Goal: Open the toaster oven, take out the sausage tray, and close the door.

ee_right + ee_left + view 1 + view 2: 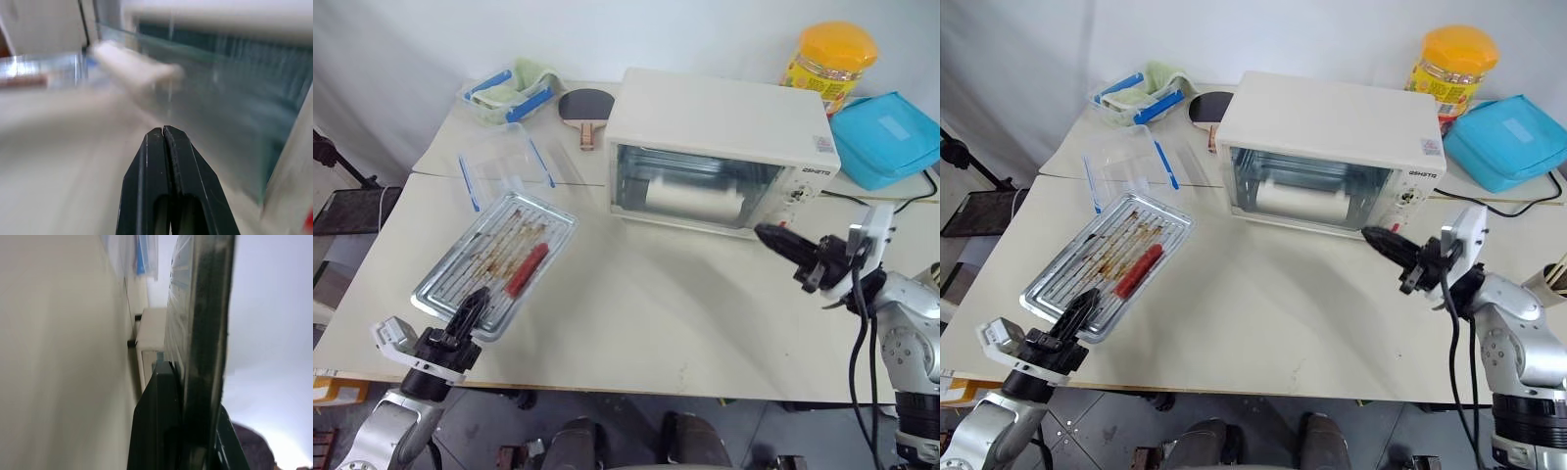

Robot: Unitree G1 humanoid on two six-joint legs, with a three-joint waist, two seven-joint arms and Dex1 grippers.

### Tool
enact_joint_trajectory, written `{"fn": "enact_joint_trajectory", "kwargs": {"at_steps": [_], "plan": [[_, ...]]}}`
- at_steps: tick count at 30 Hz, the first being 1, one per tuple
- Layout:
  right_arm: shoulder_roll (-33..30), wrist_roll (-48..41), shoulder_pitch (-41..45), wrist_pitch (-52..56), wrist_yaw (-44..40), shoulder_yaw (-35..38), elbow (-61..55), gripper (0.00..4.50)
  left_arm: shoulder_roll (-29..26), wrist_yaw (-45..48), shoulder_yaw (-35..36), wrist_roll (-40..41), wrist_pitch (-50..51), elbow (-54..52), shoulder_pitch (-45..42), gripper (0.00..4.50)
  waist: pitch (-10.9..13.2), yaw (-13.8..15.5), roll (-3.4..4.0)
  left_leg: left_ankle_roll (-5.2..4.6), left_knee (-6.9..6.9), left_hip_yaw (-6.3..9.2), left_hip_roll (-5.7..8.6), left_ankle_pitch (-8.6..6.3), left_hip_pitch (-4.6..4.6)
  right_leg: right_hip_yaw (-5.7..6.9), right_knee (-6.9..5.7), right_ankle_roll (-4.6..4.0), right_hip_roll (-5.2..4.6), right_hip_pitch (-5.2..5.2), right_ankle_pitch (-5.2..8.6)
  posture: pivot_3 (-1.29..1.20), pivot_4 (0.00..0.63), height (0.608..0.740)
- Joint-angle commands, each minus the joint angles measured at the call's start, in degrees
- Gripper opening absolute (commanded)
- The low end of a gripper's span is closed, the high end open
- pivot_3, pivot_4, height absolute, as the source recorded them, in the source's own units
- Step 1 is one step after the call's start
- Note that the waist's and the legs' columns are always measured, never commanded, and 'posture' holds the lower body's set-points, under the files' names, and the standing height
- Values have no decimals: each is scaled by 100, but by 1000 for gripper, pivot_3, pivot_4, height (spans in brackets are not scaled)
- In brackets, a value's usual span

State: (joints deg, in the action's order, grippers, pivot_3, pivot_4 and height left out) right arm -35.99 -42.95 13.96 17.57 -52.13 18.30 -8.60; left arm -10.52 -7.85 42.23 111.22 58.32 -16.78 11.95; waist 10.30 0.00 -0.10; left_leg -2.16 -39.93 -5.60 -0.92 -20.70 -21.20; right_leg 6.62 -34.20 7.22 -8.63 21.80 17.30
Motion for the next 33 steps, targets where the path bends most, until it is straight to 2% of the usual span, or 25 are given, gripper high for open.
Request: {"fn": "enact_joint_trajectory", "kwargs": {"at_steps": [1,5,8,14,20,22,25,33], "plan": [[84,-375,92,-52,65,358,-333,46,-177,259,-96,178,232,142,-43,0,0,9,0,-1,1,1,1,-1,-1,0,0,0,0,0,0,0,150,740],[-205,-328,-537,-33,-469,450,-550,46,-721,458,-375,178,702,667,-395,0,0,69,0,-4,14,7,5,-2,-4,2,-11,0,10,0,0,0,150,740],[-383,75,-1254,-592,-1042,543,-694,630,-1251,654,-757,178,1154,1179,-746,0,-1,144,2,-11,23,7,13,1,-4,6,-12,0,26,1,0,0,150,740],[-395,346,-2600,-1184,-1484,1077,-916,2551,-2138,854,-1835,178,1922,2447,-1995,0,-1,138,5,-28,23,-10,31,8,6,5,-8,17,23,-11,-9,0,150,740],[-331,289,-3509,-1170,-1294,1537,-1586,4483,-2351,825,-3279,165,2562,3778,-3611,0,0,146,11,-17,24,-13,28,13,16,-7,-22,20,26,-9,-10,0,150,740],[-330,257,-3699,-1112,-1214,1634,-1763,4483,-2387,925,-3657,52,2782,4082,-4005,0,0,153,11,-13,24,-5,29,16,12,-10,-24,20,27,-9,-10,0,150,740],[-274,186,-4067,-1042,-1134,1871,-1984,4483,-2042,1058,-4042,-769,2931,4676,-4755,0,1,167,10,-13,26,-6,34,16,12,-7,-22,20,29,-8,-10,0,150,740],[-15,274,-4956,-1329,-1441,2228,-1886,4483,-979,1856,-4217,-2696,2776,5327,-5837,0,3,186,7,-19,37,-17,40,21,7,11,12,35,42,-11,-18,0,150,740]]}}
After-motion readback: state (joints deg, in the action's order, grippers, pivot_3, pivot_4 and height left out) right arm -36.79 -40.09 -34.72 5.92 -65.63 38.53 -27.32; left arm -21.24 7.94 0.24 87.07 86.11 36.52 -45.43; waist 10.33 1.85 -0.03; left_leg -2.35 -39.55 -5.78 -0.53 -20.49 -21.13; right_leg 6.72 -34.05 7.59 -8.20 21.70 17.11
